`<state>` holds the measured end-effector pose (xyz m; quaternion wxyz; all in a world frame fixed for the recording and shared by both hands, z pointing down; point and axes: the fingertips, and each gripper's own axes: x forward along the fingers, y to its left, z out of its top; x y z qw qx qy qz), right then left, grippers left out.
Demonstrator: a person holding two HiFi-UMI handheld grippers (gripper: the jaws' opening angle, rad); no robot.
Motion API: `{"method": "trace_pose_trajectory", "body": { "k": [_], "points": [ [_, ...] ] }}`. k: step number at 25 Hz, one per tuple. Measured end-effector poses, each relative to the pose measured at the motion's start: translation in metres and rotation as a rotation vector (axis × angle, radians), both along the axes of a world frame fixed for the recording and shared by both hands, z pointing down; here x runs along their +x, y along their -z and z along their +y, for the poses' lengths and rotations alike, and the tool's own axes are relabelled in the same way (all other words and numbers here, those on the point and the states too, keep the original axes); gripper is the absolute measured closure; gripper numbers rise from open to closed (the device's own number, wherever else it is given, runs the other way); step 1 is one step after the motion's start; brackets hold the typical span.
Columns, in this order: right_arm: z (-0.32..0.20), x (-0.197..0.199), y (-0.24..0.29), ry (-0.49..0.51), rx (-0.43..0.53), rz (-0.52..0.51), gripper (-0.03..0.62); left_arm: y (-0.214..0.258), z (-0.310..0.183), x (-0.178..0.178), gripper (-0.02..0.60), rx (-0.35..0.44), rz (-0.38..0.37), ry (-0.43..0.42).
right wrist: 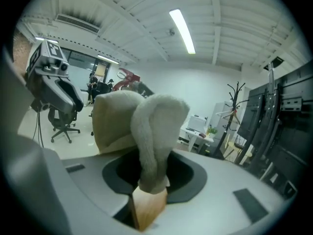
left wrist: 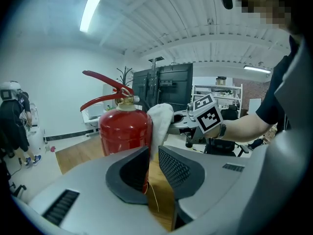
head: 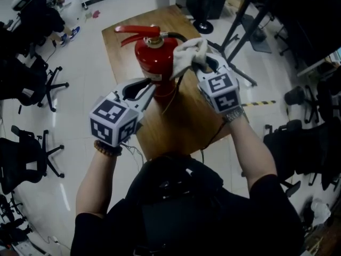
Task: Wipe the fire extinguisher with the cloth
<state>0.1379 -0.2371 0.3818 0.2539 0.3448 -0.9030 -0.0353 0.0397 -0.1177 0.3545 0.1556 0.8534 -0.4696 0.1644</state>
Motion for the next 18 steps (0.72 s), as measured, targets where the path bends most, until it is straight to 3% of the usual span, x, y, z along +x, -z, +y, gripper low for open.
{"method": "trace_pose_trajectory", "body": {
  "k": [18],
  "points": [
    [-0.004,-0.003,-0.165,0.049,-0.291,0.121,0.465,-0.048,-0.008,0.006,0.532,-0.128,-0.045,0.066]
  ]
}}
